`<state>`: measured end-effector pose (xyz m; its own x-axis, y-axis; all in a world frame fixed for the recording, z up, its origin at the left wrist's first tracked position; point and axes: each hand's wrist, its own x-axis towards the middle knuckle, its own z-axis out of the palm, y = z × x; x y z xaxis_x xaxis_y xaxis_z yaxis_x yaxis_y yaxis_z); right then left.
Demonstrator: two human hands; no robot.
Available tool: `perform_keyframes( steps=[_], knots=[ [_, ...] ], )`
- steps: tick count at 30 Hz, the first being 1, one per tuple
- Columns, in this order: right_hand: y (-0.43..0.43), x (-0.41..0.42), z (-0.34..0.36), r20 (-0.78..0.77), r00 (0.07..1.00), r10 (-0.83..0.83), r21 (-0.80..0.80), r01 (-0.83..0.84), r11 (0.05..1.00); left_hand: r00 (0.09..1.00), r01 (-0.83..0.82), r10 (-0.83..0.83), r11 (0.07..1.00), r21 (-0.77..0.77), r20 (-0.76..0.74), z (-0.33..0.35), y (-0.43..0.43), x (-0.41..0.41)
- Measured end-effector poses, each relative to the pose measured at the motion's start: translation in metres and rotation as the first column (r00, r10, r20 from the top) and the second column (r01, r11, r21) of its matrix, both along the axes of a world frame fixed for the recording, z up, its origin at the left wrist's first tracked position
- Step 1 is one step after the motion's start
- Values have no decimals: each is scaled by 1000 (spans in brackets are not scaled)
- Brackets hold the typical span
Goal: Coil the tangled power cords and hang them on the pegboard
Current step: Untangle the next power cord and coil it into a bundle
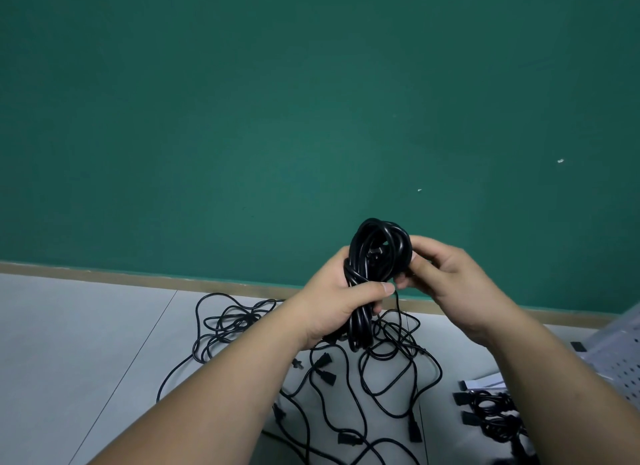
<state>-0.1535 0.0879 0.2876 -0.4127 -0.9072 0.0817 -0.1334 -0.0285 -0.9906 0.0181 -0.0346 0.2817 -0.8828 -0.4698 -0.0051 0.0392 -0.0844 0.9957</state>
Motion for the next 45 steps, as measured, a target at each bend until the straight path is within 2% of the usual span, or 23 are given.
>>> perform_keyframes(
  steps=[5, 10, 14, 21, 23, 28, 30, 33, 38, 44, 45],
  knots=[
    [0, -3, -1, 208, 975, 77, -47, -69, 997, 997, 70, -70, 997, 20, -28, 2, 7, 0],
    [-4, -4, -6, 331, 936, 120, -69, -103, 992, 998, 62, -62, 998, 14, -21, 0, 10, -2],
    [-11, 2, -7, 376, 923, 81, -71, -58, 996, 1000, -20, 20, 999, -34, 19, -2, 10, -6],
    [-17, 12, -8, 519, 854, 39, -129, 34, 991, 998, -60, 61, 996, -64, 17, -3, 5, -9],
    [-17, 12, -8, 511, 860, 6, -134, 73, 988, 997, -74, 77, 994, -84, 31, -4, 4, -10],
    [-12, 12, 0, 320, 947, -35, -92, 68, 993, 990, -104, 113, 989, -103, 81, -7, 0, -10],
    [-11, 14, 3, 328, 944, -37, -61, 60, 996, 984, -139, 150, 984, -114, 95, -9, -2, -11],
    [-13, 22, 3, 438, 896, -76, -56, 112, 992, 962, -211, 238, 960, -187, 136, -12, -3, -14],
    [-22, 44, 0, 611, 762, -215, -70, 323, 944, 926, -293, 344, 915, -278, 154, -10, -5, -16],
    [-24, 47, 5, 736, 648, -197, -89, 380, 921, 933, -271, 329, 911, -310, 150, -11, 2, -21],
    [-25, 48, 6, 724, 655, -219, -83, 397, 914, 934, -264, 325, 908, -326, 148, -11, 4, -21]
  ],
)
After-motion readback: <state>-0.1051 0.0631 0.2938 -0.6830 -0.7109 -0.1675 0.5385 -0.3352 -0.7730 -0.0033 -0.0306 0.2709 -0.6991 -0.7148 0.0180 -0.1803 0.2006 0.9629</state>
